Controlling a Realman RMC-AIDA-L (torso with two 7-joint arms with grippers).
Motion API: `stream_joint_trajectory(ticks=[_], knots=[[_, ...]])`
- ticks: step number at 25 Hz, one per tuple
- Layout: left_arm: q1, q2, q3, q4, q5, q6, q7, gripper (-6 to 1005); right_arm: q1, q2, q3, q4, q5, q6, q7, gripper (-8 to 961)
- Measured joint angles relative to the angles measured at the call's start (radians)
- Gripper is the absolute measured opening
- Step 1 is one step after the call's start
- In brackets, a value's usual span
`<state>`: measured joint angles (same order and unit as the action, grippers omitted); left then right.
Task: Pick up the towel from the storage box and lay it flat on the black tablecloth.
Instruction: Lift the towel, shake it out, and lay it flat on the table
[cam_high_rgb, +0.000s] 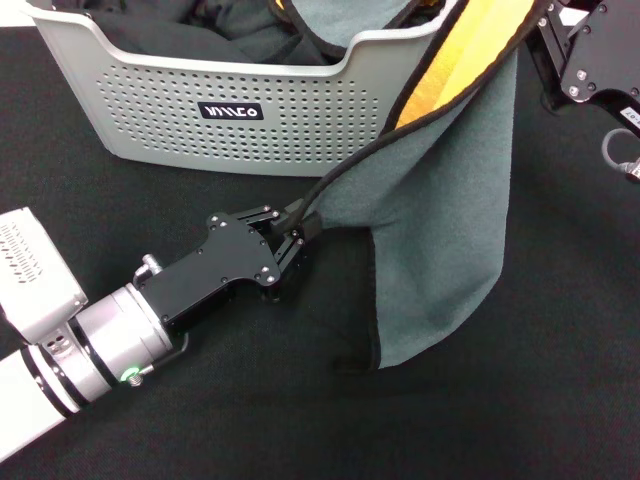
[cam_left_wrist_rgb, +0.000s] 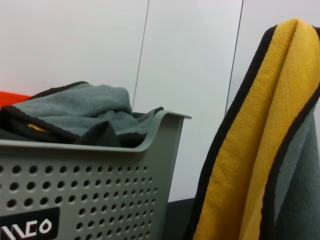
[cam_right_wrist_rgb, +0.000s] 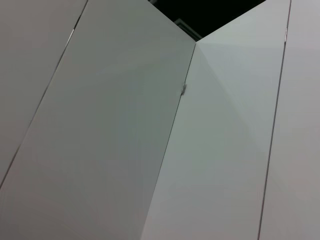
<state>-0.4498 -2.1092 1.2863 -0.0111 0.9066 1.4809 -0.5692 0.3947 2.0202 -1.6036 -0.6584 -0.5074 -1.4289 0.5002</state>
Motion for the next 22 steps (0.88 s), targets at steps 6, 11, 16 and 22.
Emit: stream_joint_trajectory(ticks=[6, 11, 16, 22], knots=[[-0.005, 0.0, 0.003, 0.0, 0.005, 0.001, 0.0, 174, -0.002, 0.0, 0.001, 0.0, 0.0, -0.002, 0.0, 8], [-0.005, 0.0, 0.004, -0.003, 0.005, 0.001, -0.002, 178, -0.003, 0.0, 0.001, 0.0, 0.0, -0.004, 0.0, 9], [0.001, 0.0, 0.001, -0.002, 0.0, 0.001, -0.002, 248, -0.004, 0.0, 0.002, 0.0, 0.0, -0.005, 0.0, 9], [0.002, 0.0, -0.001, -0.004, -0.001, 0.0, -0.001, 256, -0.004, 0.001, 0.019, 0.0, 0.0, -0.009, 0.0, 8]])
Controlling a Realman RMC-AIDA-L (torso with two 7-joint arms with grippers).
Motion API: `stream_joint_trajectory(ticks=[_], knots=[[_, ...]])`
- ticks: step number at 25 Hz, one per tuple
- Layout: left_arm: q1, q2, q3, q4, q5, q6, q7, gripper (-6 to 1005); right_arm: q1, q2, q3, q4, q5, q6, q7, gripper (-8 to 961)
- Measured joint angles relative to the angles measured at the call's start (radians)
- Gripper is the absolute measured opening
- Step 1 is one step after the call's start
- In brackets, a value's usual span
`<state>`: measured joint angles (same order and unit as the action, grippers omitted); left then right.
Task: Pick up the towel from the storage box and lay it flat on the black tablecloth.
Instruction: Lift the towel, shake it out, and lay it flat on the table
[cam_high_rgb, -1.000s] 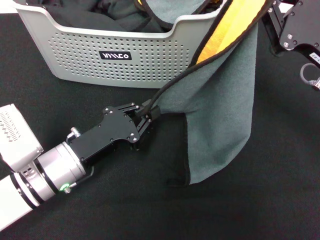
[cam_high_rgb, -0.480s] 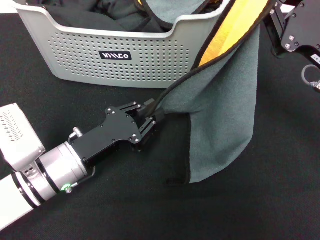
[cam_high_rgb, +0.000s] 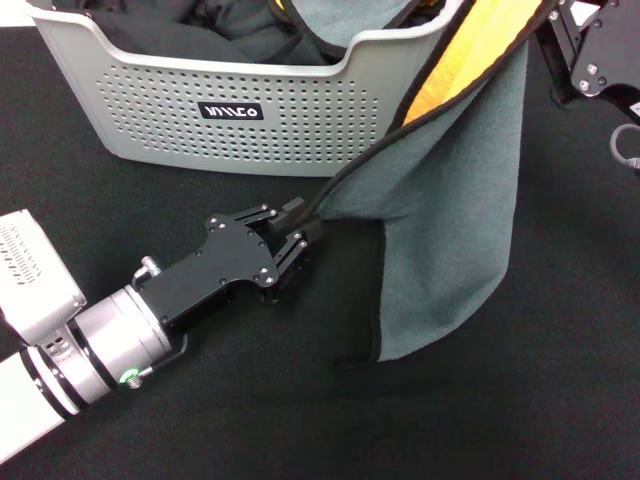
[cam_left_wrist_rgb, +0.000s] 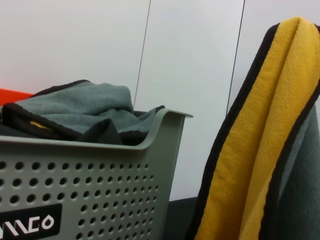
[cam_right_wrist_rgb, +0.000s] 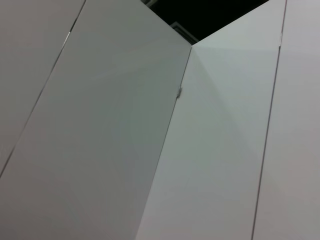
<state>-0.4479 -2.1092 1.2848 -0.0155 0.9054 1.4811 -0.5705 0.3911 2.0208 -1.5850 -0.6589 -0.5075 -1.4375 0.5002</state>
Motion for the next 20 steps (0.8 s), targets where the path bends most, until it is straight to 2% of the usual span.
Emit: stream_joint_trajectory(ticks=[20], knots=[[-0.006, 0.0, -0.001, 0.007, 0.0, -0.003, 0.006, 246, 0.006, 0.002, 0.0, 0.005, -0.002, -0.002, 0.004, 8]])
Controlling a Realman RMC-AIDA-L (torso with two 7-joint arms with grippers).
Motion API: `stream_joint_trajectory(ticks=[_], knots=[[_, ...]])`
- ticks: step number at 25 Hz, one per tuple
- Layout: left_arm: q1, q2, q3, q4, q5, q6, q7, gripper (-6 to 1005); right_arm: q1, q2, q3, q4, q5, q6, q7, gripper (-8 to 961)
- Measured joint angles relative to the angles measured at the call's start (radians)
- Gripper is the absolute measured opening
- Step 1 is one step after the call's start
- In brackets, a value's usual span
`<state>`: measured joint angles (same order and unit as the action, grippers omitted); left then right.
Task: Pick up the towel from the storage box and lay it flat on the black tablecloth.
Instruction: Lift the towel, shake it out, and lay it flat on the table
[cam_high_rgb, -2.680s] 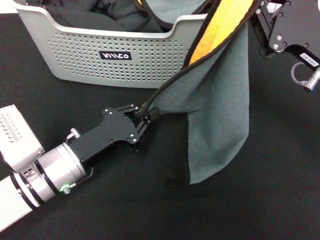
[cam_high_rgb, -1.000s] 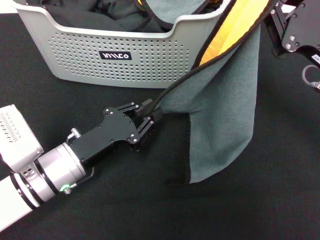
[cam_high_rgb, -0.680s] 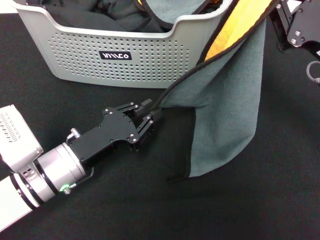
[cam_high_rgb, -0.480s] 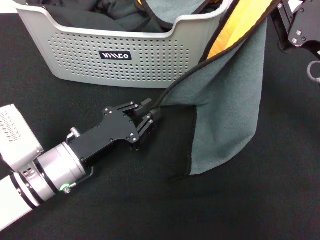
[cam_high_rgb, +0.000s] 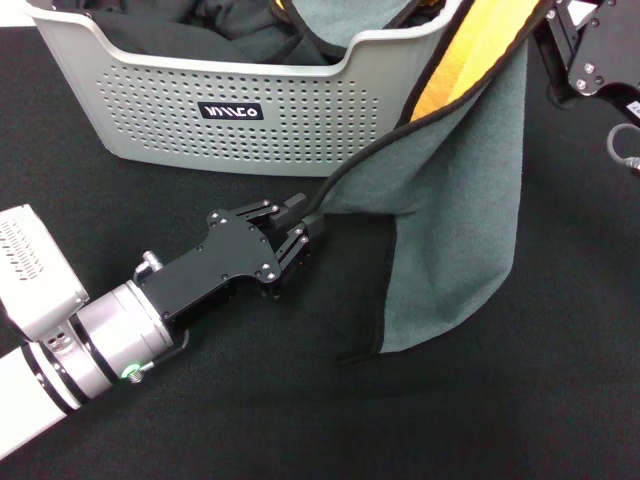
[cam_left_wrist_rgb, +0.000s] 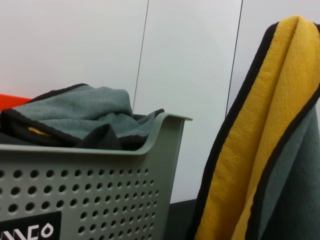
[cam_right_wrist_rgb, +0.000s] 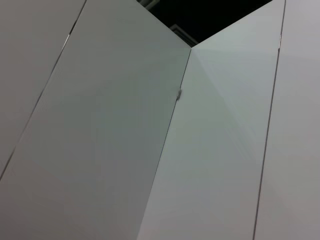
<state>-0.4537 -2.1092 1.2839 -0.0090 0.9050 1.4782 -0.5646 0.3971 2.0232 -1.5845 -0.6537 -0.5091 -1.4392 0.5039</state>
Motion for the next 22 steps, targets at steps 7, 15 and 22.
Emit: stream_joint_trajectory(ticks=[7, 15, 22], knots=[[0.003, 0.0, 0.0, 0.0, 0.0, -0.002, 0.001, 206, 0.006, 0.001, -0.008, 0.014, -0.004, -0.001, 0.015, 9], [0.007, 0.0, -0.001, 0.002, -0.004, 0.0, 0.007, 141, 0.008, 0.002, -0.016, 0.035, -0.005, 0.015, 0.059, 9], [0.006, 0.0, 0.004, 0.006, 0.001, 0.023, 0.008, 37, 0.022, 0.0, -0.05, 0.049, -0.01, 0.055, 0.115, 8]])
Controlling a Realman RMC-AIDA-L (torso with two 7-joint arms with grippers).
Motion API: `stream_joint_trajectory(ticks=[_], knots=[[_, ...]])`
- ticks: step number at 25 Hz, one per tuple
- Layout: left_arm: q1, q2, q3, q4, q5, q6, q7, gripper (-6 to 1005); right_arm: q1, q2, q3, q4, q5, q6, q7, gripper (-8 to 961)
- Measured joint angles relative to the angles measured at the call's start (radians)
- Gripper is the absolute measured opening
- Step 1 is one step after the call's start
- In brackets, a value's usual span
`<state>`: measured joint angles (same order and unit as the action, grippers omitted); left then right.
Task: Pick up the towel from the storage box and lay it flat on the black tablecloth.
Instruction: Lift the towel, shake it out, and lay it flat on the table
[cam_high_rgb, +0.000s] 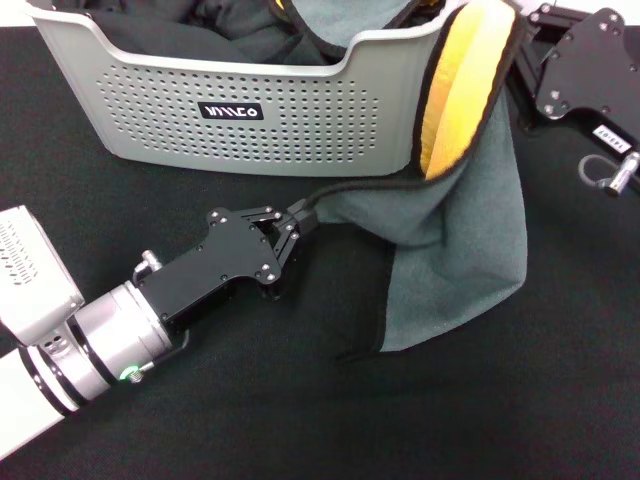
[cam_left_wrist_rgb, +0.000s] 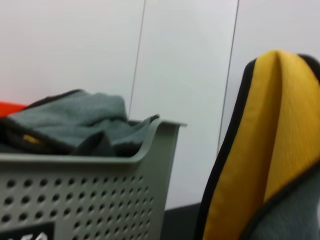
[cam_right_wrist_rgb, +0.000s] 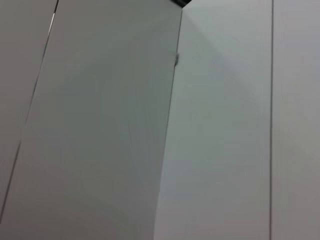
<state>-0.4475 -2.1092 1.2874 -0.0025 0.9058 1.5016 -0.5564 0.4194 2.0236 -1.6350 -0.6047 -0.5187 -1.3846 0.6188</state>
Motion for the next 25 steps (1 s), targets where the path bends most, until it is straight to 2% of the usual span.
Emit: stream_joint_trajectory(ticks=[5, 10, 12, 16, 19, 23, 25], knots=[[0.019, 0.009, 0.003, 0.023, 0.006, 0.08, 0.0, 7, 0.002, -0.008, -0.015, -0.007, -0.035, 0.026, 0.071, 8], [0.077, 0.033, 0.005, 0.108, 0.043, 0.188, -0.023, 7, 0.029, -0.055, -0.004, -0.05, -0.202, 0.066, 0.286, 8], [0.106, 0.045, 0.006, 0.159, 0.077, 0.241, -0.044, 7, 0.02, -0.071, -0.004, -0.104, -0.28, 0.086, 0.383, 8], [0.162, 0.067, 0.006, 0.247, 0.117, 0.337, -0.125, 7, -0.059, -0.088, 0.0, -0.31, -0.494, 0.18, 0.582, 8], [0.189, 0.079, 0.006, 0.302, 0.134, 0.398, -0.177, 7, -0.144, -0.08, 0.027, -0.521, -0.71, 0.223, 0.731, 9], [0.234, 0.089, 0.005, 0.398, 0.141, 0.469, -0.261, 7, -0.246, -0.04, 0.087, -0.744, -0.945, 0.179, 0.901, 9], [0.258, 0.092, 0.001, 0.447, 0.142, 0.488, -0.338, 7, -0.279, -0.033, 0.102, -0.811, -1.004, 0.138, 0.954, 9]])
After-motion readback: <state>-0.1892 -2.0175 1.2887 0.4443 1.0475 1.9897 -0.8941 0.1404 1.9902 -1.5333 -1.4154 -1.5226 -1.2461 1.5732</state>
